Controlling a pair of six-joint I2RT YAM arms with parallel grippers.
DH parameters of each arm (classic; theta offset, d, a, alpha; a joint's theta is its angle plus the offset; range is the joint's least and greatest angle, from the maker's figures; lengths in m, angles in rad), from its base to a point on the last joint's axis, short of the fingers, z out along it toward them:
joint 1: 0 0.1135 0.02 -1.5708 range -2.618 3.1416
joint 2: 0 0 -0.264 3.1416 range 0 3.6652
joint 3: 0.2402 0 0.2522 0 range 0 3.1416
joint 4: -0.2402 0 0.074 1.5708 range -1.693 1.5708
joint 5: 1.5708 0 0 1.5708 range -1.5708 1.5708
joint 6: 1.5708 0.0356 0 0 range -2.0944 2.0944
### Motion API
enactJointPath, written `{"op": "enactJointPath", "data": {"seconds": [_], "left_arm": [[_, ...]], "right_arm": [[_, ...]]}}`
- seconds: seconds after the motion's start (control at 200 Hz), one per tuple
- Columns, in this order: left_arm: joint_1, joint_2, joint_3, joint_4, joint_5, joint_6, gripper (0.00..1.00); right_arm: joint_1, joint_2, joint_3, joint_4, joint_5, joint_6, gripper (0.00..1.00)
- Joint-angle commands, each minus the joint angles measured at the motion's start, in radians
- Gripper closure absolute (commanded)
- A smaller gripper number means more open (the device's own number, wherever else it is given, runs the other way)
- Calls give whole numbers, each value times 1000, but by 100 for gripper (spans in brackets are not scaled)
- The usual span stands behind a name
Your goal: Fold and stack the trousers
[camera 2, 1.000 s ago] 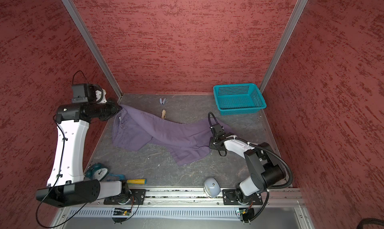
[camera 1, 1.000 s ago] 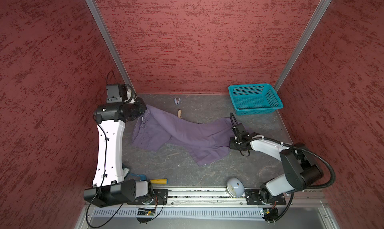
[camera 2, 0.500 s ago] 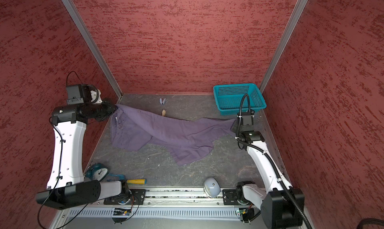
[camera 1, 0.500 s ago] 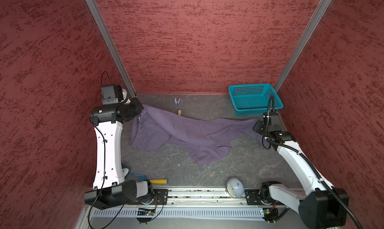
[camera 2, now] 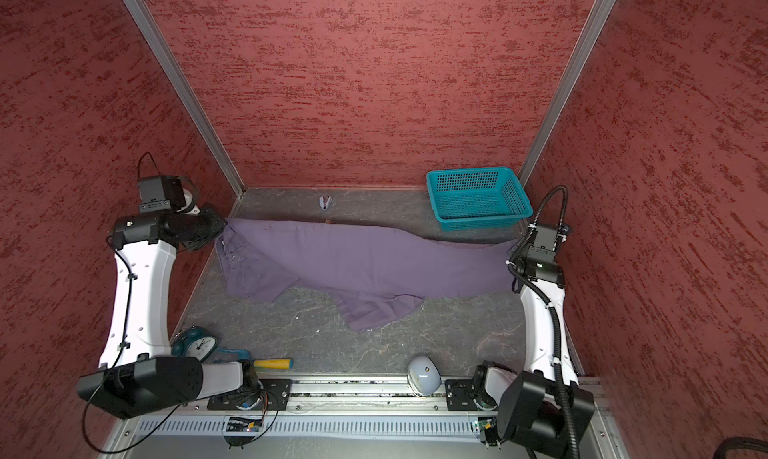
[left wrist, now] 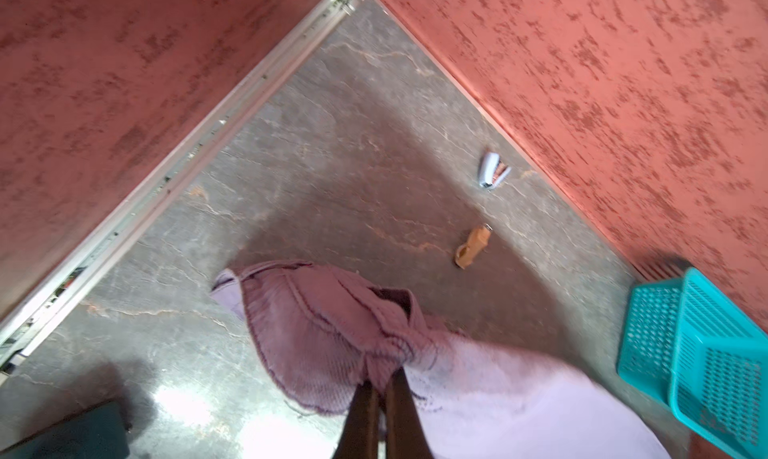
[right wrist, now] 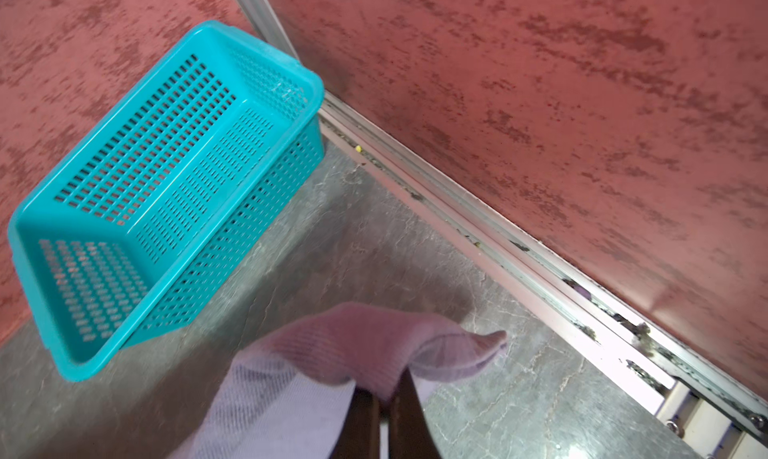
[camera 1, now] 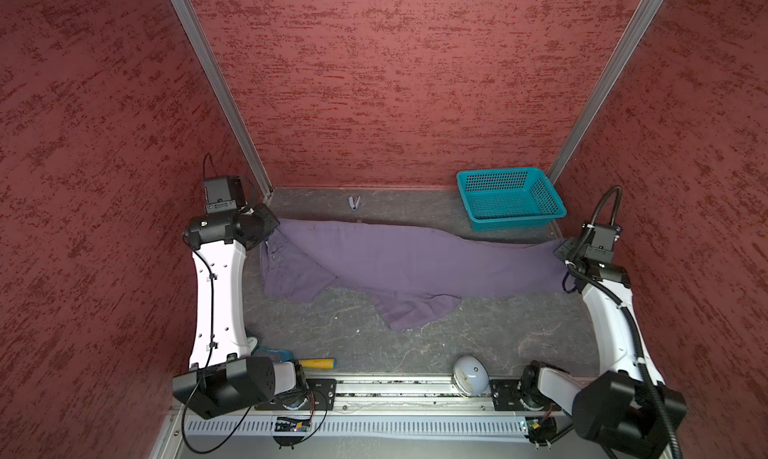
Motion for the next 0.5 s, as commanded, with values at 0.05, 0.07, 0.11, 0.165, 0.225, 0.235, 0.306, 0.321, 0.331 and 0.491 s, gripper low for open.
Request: {"op": "enactJointPath", "data": {"seconds": [0.05,0.07,0.11,0.165,0.225,0.235,0.306,0.321,0.331,0.491], "left_arm": [[14,111,23,141,-24,-10,100],[11,124,22,159,-14,-16,100],[1,143,14,198,-1,-26,100],[-14,162,10,239,-7,-37,100],[-26,185,17,268,-28,-32,100],[-28,189,19,270,-34,-31,100],[-25,227,35,282,-43,-25,100],[-25,232,38,284,-45,-22,100],[-24,240,40,287,-46,-21,100],[-26,327,40,316,-56,-16,89]], "right_arm": [[-10,161,0,193,-113,36,100],[-11,188,6,206,-124,44,100],[-10,233,16,235,-140,53,100],[-10,281,26,274,-149,72,100],[-10,319,32,319,-149,81,100],[-10,332,33,326,-146,82,100],[-10,381,50,360,-140,78,100],[-10,389,52,367,-141,75,100],[-10,396,56,371,-140,75,100],[-11,479,93,386,-139,58,95]]}}
